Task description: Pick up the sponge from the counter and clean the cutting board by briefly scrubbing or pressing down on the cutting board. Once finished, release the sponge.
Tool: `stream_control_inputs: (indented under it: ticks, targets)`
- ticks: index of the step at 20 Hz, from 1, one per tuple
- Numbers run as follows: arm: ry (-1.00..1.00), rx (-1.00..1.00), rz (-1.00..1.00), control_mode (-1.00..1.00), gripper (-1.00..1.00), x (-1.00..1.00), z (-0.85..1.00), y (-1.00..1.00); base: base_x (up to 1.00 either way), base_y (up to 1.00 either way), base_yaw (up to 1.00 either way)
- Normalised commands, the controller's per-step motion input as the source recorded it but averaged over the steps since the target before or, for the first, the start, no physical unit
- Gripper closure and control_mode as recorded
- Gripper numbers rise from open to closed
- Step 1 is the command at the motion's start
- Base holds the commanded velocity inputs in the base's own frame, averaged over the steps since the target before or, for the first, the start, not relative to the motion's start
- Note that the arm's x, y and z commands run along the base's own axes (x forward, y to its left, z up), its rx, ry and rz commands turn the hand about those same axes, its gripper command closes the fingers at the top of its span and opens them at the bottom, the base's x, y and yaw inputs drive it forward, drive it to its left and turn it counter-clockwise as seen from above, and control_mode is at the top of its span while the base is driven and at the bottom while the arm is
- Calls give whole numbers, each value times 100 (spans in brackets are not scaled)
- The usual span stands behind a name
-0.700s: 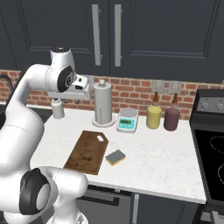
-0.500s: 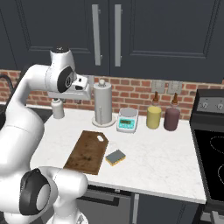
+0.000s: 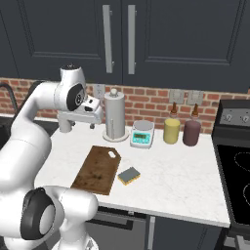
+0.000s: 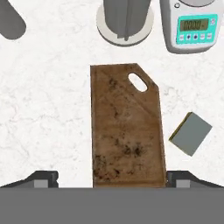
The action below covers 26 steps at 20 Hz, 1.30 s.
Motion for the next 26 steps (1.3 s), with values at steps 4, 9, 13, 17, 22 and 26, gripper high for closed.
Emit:
stream_control_inputs:
  ticks: [4, 9, 13, 17, 22, 26]
  targets:
    - [22, -2, -8, -100, -100, 4, -47, 0, 0, 0, 0]
    - [8, 0, -5, -100, -100, 4, -65, -28, 0, 0, 0]
    - [0, 0, -2, -100, -100, 3, -34, -31, 0, 0, 0]
    - [0, 0, -8, -100, -100, 0, -9, -17, 0, 0, 0]
    - [0, 0, -10, -100, -100, 0, -23, -28, 0, 0, 0]
    - [7, 0, -6, -100, -100, 6, -22, -14, 0, 0, 0]
